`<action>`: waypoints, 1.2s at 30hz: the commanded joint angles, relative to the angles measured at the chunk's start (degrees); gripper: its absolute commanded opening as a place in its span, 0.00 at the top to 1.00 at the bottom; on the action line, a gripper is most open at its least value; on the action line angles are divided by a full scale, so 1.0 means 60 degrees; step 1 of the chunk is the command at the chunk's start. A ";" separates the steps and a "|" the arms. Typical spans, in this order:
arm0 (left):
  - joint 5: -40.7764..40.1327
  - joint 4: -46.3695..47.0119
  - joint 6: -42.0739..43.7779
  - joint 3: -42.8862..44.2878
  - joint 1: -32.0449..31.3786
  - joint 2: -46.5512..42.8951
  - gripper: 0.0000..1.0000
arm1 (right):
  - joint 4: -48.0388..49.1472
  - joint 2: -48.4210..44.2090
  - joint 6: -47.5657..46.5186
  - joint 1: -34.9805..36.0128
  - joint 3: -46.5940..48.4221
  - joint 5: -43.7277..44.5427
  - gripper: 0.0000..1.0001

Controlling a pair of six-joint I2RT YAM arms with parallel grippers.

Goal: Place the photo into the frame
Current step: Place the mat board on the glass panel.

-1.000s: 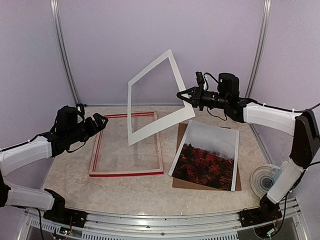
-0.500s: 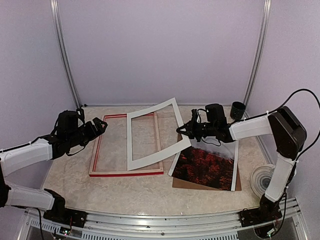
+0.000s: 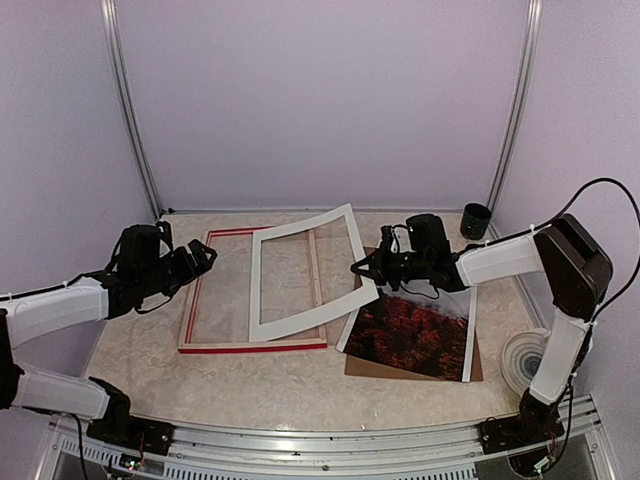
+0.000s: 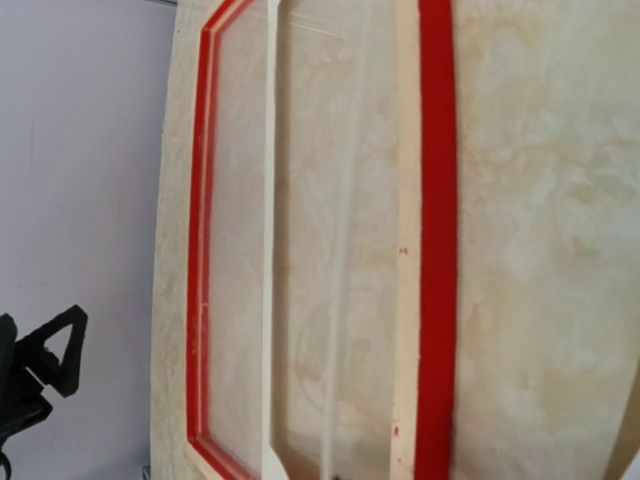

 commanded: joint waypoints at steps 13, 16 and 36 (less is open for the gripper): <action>-0.0154 0.0660 -0.0073 -0.0330 0.0072 0.0752 0.01 | -0.0038 -0.0115 0.0289 0.0458 0.0032 0.0255 0.98; -0.0195 0.0670 -0.0056 -0.0337 0.0090 0.0846 0.01 | -0.0033 0.0025 0.0298 0.0481 0.0135 0.0263 0.97; 0.0049 0.1072 -0.0159 -0.0538 0.0367 0.1308 0.01 | -0.0457 0.1017 0.0307 0.1134 0.1408 0.0365 0.91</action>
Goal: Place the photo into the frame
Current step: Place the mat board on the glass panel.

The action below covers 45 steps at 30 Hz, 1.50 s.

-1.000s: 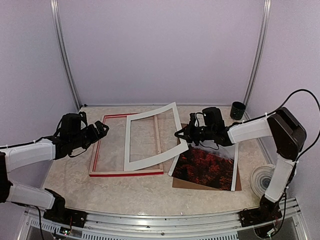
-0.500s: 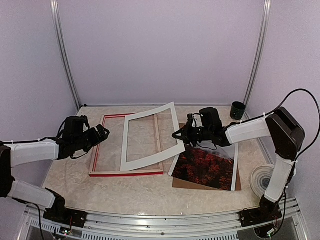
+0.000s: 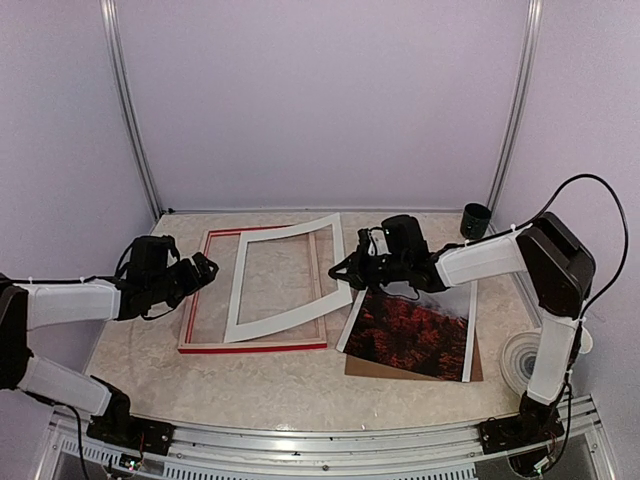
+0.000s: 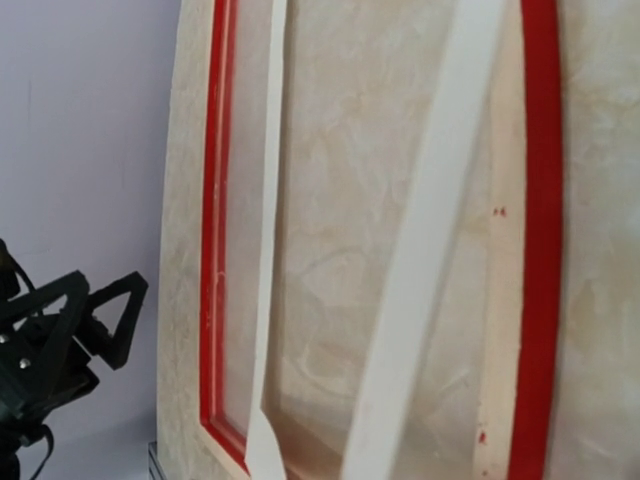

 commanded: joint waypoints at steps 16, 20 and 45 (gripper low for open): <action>0.0338 0.0621 -0.0013 -0.0402 0.0516 0.0409 0.01 | -0.0516 0.0875 -0.0016 0.0569 0.1237 0.0220 0.89; 0.0313 0.0683 -0.0046 -0.0553 0.0640 0.0365 0.01 | -0.0589 0.1109 -0.0032 0.0680 0.1514 0.0198 0.89; 0.0401 0.0989 -0.0376 -0.1175 0.1330 0.0173 0.01 | -0.0976 0.2197 -0.0180 0.1040 0.2834 0.0103 0.88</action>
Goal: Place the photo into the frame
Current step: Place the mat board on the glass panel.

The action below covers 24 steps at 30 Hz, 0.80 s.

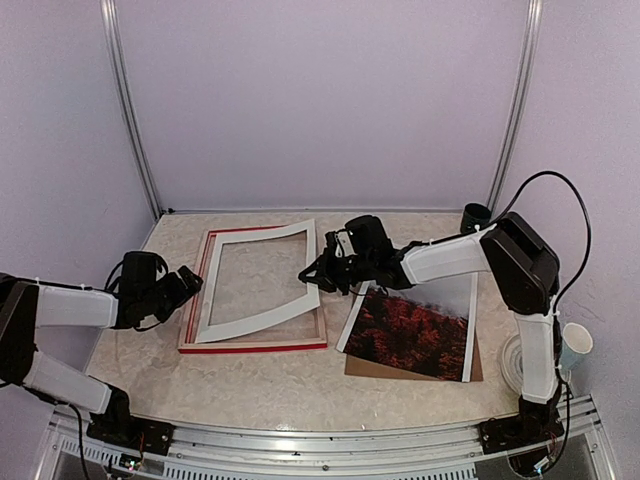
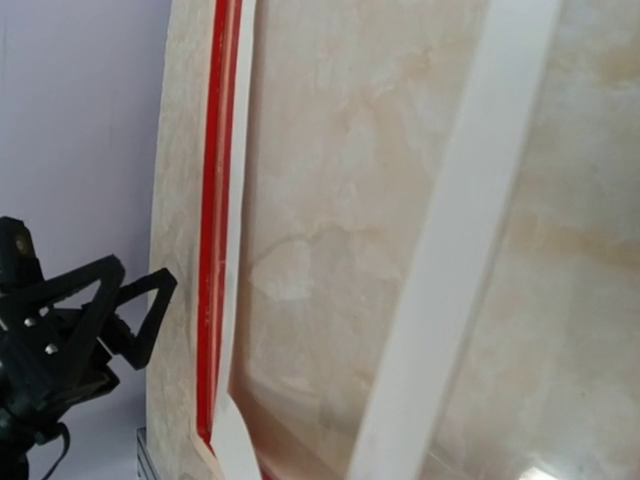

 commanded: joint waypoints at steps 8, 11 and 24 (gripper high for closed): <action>0.0171 0.0319 -0.0089 -0.0192 0.0121 -0.0129 0.01 | -0.0328 0.0568 -0.0237 0.0281 0.0729 -0.0025 0.88; 0.0189 0.0346 -0.0094 -0.0213 0.0121 -0.0125 0.01 | -0.0396 0.0679 -0.0302 0.0310 0.0891 -0.0017 0.87; 0.0331 0.0460 -0.0151 -0.0244 0.0121 -0.0092 0.01 | -0.0662 0.1049 -0.0443 0.0462 0.1388 -0.0086 0.84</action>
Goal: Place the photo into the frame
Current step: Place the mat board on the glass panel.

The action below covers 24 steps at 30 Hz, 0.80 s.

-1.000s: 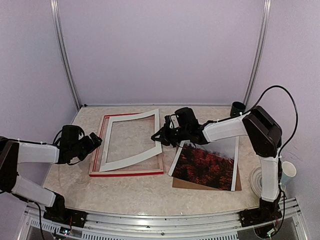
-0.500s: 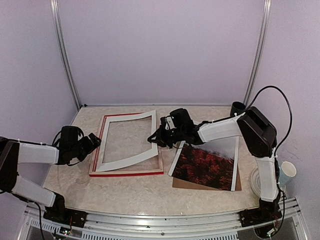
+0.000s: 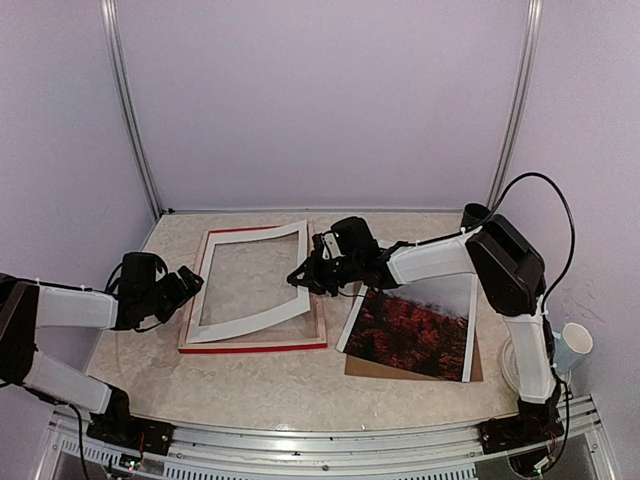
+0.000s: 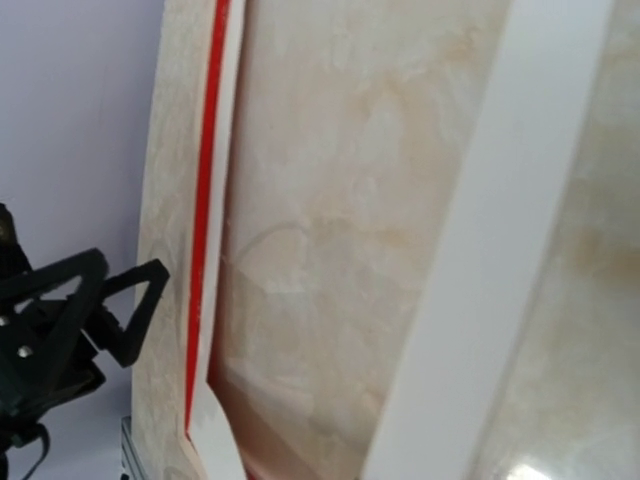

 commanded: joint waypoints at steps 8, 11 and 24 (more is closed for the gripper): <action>0.0149 0.0281 -0.0065 -0.0161 0.0077 -0.0106 0.01 | -0.0393 0.0215 -0.0285 0.0207 0.0338 -0.0054 0.73; 0.0151 0.0290 -0.0064 -0.0180 0.0077 -0.0122 0.01 | -0.0537 0.0141 -0.0363 0.0207 0.0340 0.0003 0.66; 0.0135 0.0249 -0.0081 -0.0163 0.0081 -0.0221 0.01 | -0.1900 -0.0061 -0.1169 0.0370 0.0933 0.0559 0.44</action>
